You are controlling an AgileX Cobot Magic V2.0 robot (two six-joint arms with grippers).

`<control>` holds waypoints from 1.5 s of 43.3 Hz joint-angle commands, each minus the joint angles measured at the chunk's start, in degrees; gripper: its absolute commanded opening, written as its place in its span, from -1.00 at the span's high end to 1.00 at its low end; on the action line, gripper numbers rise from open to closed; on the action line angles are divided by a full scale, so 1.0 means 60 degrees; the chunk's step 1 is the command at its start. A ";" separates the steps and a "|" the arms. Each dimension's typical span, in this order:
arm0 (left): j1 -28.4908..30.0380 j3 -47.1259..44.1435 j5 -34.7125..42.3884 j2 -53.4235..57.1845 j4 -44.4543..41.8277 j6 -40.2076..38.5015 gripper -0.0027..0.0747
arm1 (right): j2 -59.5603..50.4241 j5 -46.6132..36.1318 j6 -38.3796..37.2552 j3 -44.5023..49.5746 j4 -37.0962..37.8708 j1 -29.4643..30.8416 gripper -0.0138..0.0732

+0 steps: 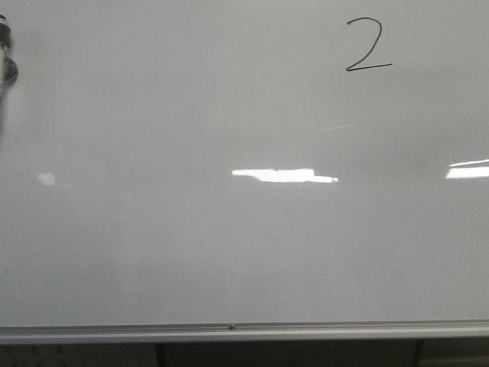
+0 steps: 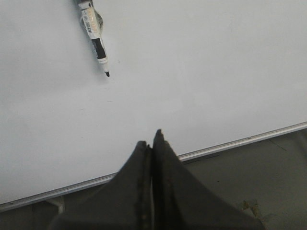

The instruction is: Write number 2 on whiteboard

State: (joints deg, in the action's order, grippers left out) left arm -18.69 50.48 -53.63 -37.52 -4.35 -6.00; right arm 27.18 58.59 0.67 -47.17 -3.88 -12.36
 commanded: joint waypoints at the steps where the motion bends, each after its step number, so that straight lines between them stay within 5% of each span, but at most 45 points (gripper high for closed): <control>1: -0.0080 0.0248 0.0677 0.0000 0.0032 -0.0015 0.98 | 0.0051 -0.0724 -0.0012 -0.0233 0.0098 0.0063 0.84; 12: 0.0584 -0.0482 0.0964 0.0705 0.0313 -0.0015 0.98 | 0.0051 -0.0717 -0.0012 -0.0233 0.0098 0.0063 0.84; 23: 0.2255 -0.3617 0.4687 0.3124 0.1676 0.2011 0.98 | 0.0051 -0.0716 -0.0012 -0.0233 0.0088 0.0063 0.84; 33: 0.3744 -0.6014 0.6004 0.5253 0.2157 0.2191 0.98 | 0.0051 -0.0716 -0.0012 -0.0233 0.0088 0.0063 0.84; 49: 0.3462 -0.8511 0.9442 0.6484 0.1833 0.2220 0.98 | 0.0051 -0.0716 -0.0012 -0.0233 0.0088 0.0063 0.84; 65: 0.2985 -0.8670 0.9754 0.6484 0.1537 0.2220 0.98 | 0.0051 -0.0649 -0.0012 -0.0233 0.0088 0.0063 0.84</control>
State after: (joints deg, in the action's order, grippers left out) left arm -0.32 -0.27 0.00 0.14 4.97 7.27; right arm 27.18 58.59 0.62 -47.17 -3.73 -12.36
